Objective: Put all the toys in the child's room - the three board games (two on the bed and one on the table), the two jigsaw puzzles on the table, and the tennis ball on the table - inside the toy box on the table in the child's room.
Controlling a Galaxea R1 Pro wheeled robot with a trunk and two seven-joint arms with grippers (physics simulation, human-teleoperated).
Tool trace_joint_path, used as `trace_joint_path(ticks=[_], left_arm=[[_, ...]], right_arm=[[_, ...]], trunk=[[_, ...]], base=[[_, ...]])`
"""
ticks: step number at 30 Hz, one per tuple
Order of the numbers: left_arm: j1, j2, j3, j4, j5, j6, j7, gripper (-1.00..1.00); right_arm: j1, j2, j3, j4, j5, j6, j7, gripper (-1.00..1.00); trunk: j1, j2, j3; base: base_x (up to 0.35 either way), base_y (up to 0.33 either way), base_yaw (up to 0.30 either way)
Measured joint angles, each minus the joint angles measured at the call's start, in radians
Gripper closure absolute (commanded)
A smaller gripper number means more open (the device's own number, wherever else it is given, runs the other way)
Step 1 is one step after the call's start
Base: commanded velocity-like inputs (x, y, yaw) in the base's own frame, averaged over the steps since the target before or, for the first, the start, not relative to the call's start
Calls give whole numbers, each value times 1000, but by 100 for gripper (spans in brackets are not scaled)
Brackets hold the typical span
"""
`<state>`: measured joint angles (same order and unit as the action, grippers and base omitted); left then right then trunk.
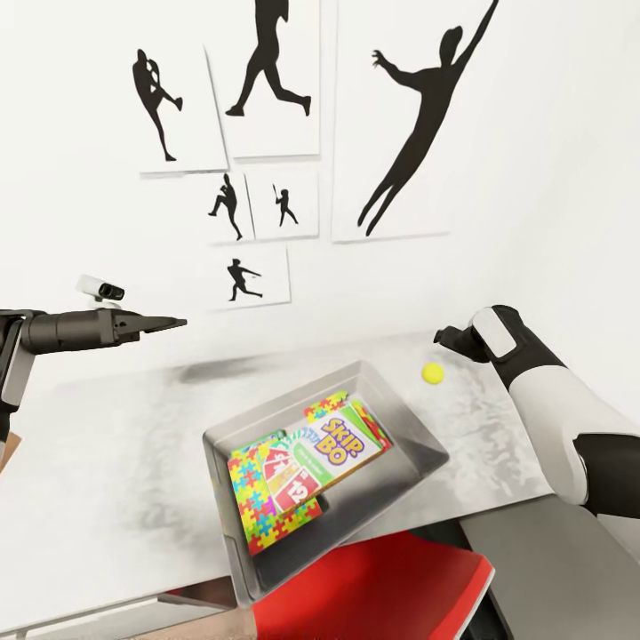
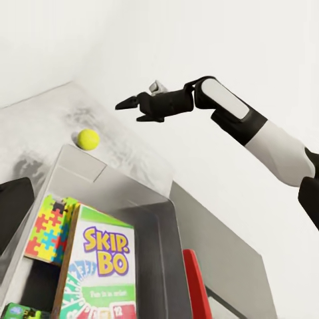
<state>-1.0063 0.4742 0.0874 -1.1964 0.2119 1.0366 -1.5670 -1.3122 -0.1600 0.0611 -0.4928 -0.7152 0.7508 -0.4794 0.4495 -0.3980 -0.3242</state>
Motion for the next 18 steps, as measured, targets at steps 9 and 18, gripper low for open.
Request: trace_joint_path(ticks=[9, 18], left_arm=[[1, 1, 2, 0, 0, 0, 0, -100], [1, 1, 4, 0, 0, 0, 0, -100]], right_arm=[[-8, 0, 0, 0, 0, 0, 0, -100], [-13, 0, 0, 0, 0, 0, 0, -100]], trunk=[[0, 0, -15], [0, 0, -29]], base=[[0, 0, 0], [0, 0, 0]])
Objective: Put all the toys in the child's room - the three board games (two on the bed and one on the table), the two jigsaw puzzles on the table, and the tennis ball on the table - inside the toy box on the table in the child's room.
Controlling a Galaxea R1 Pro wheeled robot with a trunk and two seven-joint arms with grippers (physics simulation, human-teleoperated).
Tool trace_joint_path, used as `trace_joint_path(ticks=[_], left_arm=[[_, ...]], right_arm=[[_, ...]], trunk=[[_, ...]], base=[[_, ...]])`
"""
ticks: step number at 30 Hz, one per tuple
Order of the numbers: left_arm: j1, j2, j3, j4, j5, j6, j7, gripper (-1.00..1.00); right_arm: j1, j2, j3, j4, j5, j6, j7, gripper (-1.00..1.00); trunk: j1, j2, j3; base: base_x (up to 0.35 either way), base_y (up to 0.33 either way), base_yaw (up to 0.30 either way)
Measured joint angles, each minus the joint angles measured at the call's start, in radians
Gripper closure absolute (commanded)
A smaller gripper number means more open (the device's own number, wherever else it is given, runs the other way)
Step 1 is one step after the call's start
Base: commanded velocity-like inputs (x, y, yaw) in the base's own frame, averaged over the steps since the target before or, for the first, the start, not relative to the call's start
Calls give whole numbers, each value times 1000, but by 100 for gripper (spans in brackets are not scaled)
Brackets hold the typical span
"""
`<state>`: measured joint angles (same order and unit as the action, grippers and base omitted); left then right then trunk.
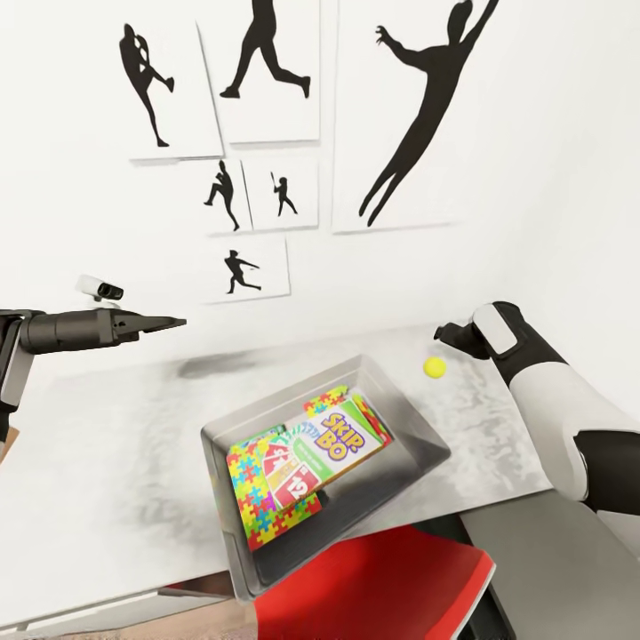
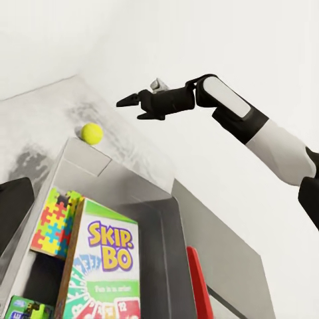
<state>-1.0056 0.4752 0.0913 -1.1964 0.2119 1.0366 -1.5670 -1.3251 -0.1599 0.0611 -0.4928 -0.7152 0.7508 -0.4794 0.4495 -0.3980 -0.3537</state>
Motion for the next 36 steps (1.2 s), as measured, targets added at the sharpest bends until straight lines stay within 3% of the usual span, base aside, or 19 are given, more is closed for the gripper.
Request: trace_joint_path(ticks=[17, 28, 36], left_arm=[[0, 1, 1, 0, 1, 0, 0, -100], [-1, 2, 2, 0, 2, 0, 0, -100], [-1, 3, 3, 0, 4, 0, 0, -100]], right_arm=[[-14, -1, 0, 0, 0, 1, 0, -100], [-65, 1, 2, 1, 1, 3, -6, -100], [-93, 2, 45, 3, 0, 3, -11, -100]], trunk=[[0, 0, -28], [0, 0, -46], [0, 0, -59]], base=[[0, 0, 0], [0, 0, 0], [0, 0, 0]])
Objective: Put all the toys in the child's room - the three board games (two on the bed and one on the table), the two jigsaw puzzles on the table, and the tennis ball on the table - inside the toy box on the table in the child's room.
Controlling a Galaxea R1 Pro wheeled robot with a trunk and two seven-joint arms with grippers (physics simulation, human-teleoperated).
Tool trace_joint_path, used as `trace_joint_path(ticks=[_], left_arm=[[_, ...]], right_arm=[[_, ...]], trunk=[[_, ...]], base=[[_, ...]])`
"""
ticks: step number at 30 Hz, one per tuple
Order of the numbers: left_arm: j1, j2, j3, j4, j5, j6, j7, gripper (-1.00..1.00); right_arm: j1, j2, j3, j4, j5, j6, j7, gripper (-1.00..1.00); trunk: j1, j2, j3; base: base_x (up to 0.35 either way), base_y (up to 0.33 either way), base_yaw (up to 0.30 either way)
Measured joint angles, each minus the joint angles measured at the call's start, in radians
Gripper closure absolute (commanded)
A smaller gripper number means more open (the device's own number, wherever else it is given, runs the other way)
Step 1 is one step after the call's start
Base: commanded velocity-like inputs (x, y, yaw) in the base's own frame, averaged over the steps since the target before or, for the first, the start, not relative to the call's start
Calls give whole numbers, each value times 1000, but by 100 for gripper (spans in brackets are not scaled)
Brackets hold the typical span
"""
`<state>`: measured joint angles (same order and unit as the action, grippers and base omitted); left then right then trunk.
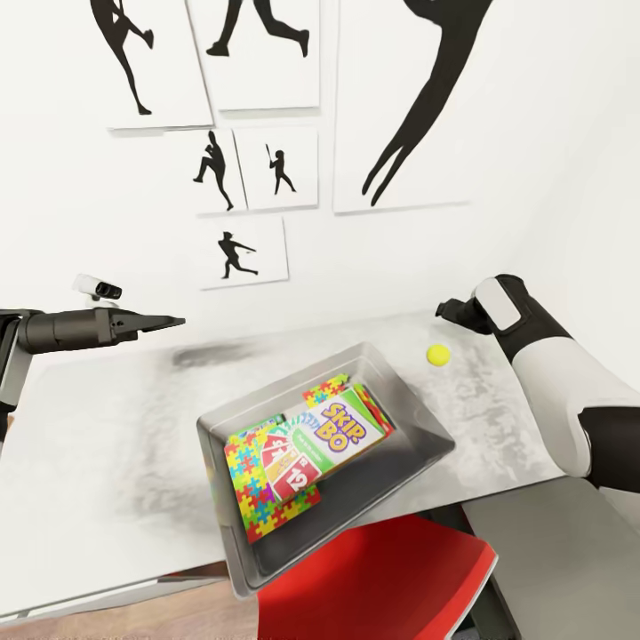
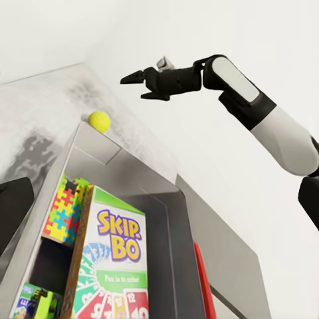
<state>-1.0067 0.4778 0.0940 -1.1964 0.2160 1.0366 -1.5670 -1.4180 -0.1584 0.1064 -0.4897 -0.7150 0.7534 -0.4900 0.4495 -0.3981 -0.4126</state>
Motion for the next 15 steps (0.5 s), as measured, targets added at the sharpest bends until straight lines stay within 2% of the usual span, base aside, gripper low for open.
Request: trace_joint_path(ticks=[15], left_arm=[[-4, 6, 3, 0, 2, 0, 0, -100]], right_arm=[[-8, 0, 8, 3, 0, 3, 0, -100]], trunk=[[0, 0, -25]], base=[[0, 0, 0]])
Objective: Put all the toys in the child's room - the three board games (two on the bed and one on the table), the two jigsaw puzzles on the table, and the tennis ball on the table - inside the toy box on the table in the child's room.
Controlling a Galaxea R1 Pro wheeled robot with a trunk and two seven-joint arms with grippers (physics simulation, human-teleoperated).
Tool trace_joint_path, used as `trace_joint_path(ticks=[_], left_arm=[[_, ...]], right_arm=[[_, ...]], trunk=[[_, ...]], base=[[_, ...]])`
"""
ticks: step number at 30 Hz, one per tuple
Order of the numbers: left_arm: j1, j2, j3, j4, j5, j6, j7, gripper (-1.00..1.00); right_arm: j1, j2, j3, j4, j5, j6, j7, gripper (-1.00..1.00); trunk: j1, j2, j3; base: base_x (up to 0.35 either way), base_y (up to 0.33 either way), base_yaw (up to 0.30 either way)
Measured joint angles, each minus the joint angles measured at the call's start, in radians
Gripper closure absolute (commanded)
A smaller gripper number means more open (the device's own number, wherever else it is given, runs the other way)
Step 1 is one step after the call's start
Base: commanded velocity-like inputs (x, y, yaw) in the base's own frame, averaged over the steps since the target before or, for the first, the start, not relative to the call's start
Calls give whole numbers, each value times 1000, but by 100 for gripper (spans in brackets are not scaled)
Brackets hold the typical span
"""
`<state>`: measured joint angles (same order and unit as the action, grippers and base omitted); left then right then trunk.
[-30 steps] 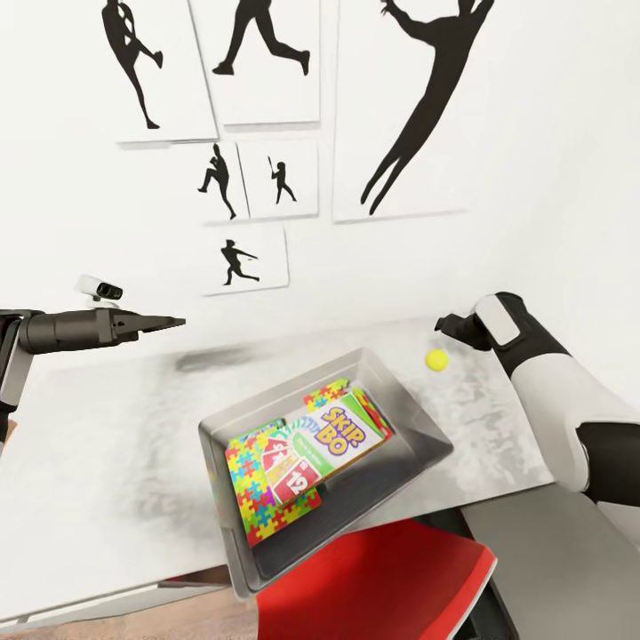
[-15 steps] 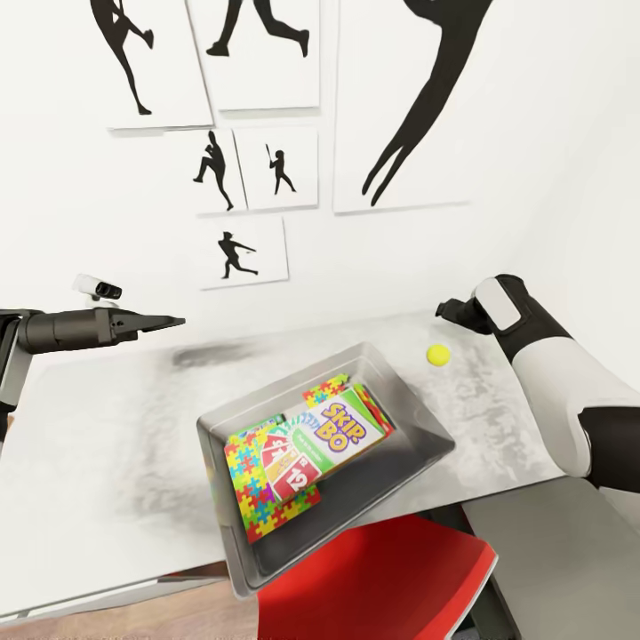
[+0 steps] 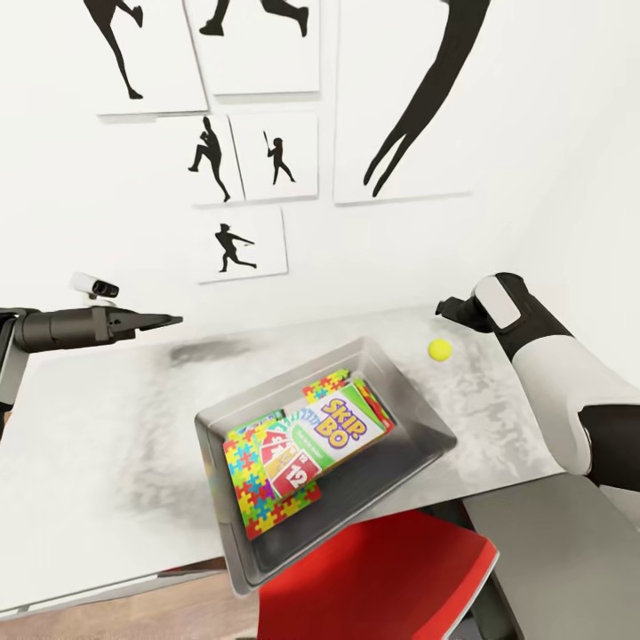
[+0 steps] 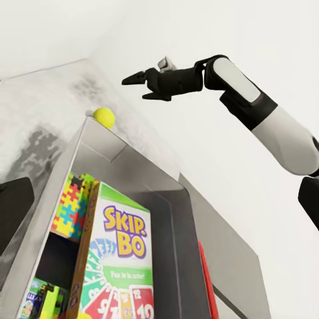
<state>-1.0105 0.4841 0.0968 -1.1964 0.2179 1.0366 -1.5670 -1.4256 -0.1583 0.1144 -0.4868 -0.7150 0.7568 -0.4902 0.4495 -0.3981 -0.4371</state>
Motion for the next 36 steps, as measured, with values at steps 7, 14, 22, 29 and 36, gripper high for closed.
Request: trace_joint_path(ticks=[7, 14, 22, 29, 36], left_arm=[[-11, 0, 2, 0, 0, 0, 0, -100], [-16, 1, 2, 0, 0, 0, 0, -100], [-28, 2, 3, 0, 0, 0, 0, -100], [-32, 2, 3, 0, 0, 0, 0, -100], [-33, 2, 3, 0, 1, 0, 0, -100]], right_arm=[[0, -1, 0, 2, 0, 0, 0, -100], [1, -1, 1, 3, 0, -2, 0, -100], [1, -3, 2, 3, 0, -2, 1, -100], [1, -2, 2, 3, 0, -1, 2, -100], [-1, -2, 1, -3, 0, 2, 1, -100]], trunk=[[0, 0, -11], [0, 0, -23], [0, 0, -36], [0, 0, -47], [0, 0, -59]], base=[[0, 0, 0], [0, 0, 0], [0, 0, 0], [0, 0, 0], [0, 0, 0]])
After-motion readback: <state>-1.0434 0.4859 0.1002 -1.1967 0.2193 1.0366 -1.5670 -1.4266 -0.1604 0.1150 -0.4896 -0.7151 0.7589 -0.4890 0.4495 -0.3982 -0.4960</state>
